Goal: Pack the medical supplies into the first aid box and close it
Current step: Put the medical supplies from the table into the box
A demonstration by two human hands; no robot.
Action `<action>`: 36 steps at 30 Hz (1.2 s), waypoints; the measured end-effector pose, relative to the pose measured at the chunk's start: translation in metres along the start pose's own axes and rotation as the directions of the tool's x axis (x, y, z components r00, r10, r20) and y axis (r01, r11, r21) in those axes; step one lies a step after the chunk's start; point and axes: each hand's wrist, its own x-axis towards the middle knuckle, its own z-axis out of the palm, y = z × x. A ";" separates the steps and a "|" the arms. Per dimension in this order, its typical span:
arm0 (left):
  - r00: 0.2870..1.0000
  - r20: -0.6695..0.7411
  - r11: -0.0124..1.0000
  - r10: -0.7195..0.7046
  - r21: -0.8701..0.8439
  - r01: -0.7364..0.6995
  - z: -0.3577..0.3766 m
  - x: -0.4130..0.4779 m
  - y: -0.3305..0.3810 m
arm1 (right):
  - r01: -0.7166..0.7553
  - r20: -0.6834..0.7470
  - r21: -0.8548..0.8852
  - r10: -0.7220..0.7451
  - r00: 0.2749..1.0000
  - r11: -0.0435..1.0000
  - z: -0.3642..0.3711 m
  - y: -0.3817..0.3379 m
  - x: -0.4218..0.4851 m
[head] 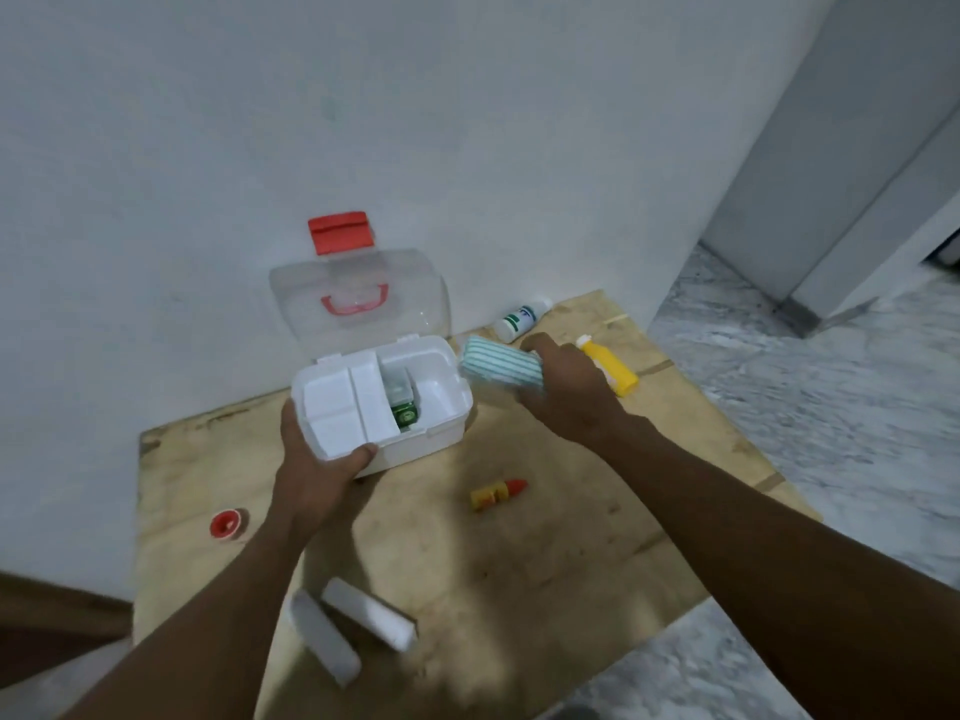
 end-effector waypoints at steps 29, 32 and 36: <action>1.000 -0.001 1.000 0.028 -0.004 -0.028 0.002 0.007 -0.009 | 0.484 0.483 -0.193 -0.347 0.804 0.853 0.037 -0.072 0.081; 1.000 0.009 1.000 -0.001 0.028 0.001 0.000 0.009 -0.006 | 0.417 0.495 -0.091 -0.322 0.807 0.904 0.052 -0.075 0.082; 1.000 0.001 0.997 -0.003 0.072 0.003 0.000 0.012 -0.010 | 0.303 0.510 -0.024 -0.249 0.823 0.953 0.070 -0.071 0.080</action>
